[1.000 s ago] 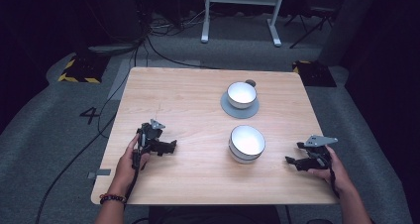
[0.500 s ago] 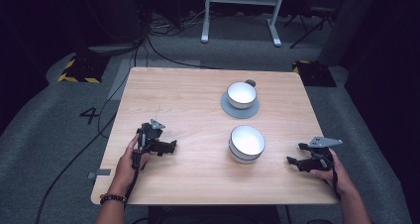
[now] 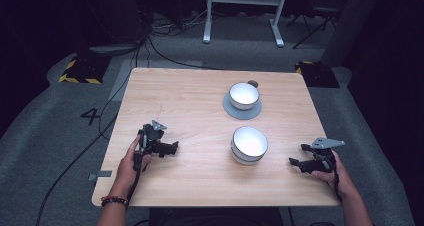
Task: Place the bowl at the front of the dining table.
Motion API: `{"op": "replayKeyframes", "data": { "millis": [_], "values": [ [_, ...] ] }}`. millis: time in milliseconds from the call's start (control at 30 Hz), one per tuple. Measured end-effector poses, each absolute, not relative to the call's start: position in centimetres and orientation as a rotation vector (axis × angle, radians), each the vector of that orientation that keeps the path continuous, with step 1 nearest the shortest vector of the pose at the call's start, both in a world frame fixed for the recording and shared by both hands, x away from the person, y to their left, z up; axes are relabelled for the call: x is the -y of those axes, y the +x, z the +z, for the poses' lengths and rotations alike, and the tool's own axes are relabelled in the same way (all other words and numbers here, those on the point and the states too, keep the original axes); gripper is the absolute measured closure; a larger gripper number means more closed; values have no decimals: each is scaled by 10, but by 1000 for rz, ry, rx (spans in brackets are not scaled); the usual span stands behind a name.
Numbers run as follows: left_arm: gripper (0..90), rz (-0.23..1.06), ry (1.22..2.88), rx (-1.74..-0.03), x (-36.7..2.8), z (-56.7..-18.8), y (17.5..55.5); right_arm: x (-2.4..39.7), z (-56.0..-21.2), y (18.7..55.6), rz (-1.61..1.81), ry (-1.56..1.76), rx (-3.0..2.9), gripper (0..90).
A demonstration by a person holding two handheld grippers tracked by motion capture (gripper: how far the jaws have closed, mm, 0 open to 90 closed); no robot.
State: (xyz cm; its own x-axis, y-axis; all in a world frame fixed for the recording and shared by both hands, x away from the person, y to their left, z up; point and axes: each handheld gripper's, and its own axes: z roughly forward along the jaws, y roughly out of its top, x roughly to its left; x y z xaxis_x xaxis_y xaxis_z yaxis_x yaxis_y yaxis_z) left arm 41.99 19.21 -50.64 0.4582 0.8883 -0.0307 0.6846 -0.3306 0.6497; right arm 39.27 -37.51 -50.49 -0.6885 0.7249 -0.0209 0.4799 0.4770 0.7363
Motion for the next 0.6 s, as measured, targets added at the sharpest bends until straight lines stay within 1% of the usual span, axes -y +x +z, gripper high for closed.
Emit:
{"op": "replayKeyframes", "data": {
  "millis": [600],
  "values": [
    [0,444,2115,-1306,-192,-506,420,375,-505,392,1046,1019,-2398,167]
  ]
}}
